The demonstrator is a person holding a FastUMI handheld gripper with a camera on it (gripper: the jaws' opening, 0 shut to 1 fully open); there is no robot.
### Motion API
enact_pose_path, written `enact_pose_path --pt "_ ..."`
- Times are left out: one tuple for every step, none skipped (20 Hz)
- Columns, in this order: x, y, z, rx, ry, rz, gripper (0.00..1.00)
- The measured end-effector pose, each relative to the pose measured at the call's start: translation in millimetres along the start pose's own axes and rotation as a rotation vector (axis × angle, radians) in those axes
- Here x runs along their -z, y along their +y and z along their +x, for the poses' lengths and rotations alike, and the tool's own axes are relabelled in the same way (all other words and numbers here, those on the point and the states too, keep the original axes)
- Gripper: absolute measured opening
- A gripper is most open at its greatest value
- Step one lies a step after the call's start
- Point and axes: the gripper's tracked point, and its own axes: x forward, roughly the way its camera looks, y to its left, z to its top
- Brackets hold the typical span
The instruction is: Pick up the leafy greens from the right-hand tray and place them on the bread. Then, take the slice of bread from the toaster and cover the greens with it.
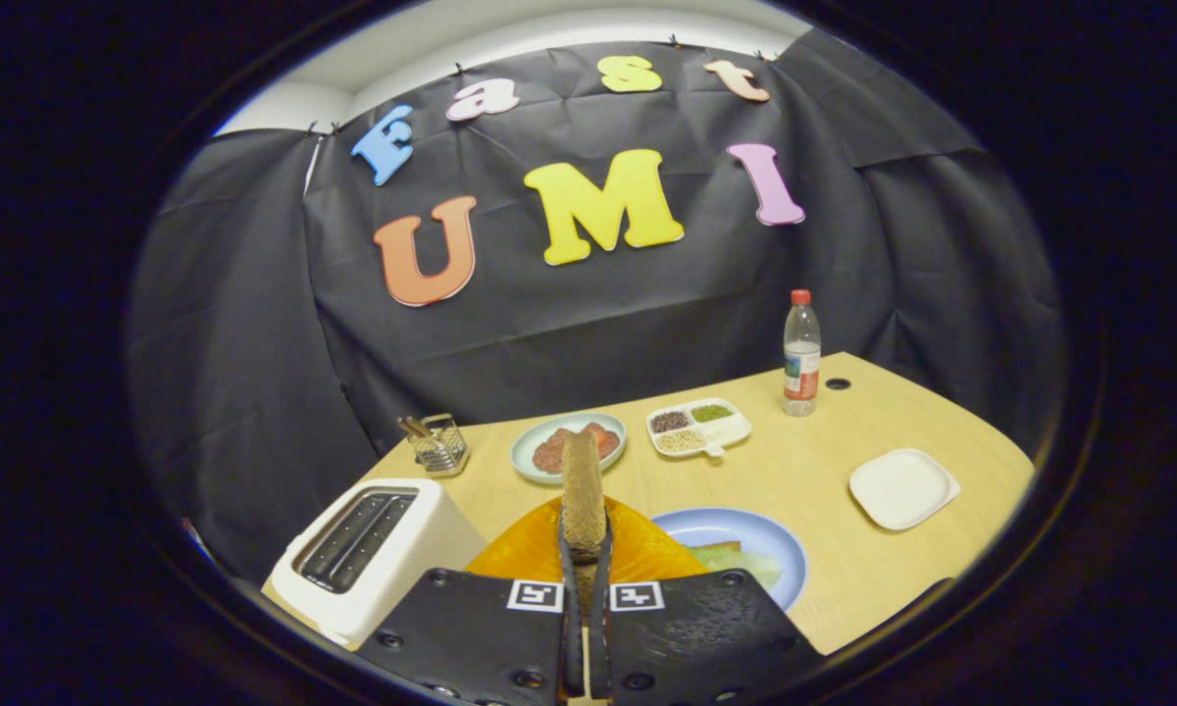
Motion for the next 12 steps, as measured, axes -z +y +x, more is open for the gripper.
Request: enact_pose_path --pt "4.6 -3.7 4.2 -0.004 0.009 0.015 0.03" --pt "8.0 -2.9 8.9 -0.012 0.022 0.036 0.03" --pt "10.9 -4.1 11.9 -0.023 0.029 0.055 0.03" --pt "13.1 -6.1 14.1 -0.028 0.034 0.077 0.03" --pt "15.5 -10.7 17.1 -0.029 0.036 0.1 0.02" --pt "17.9 -15.5 19.4 -0.031 0.034 0.13 0.03" --pt "20.8 -20.2 22.3 -0.038 0.034 0.164 0.03" --pt "27.1 -22.3 25.3 -0.052 0.042 0.198 0.03" --pt "32.7 -24.1 27.7 -0.063 0.051 0.231 0.03" --pt "38.3 -27.7 29.9 -0.068 0.061 0.259 0.03" --pt "42.6 -31.6 32.3 -0.065 0.067 0.276 0.03" --pt "45.9 -36.8 33.0 -0.057 0.069 0.284 0.03"
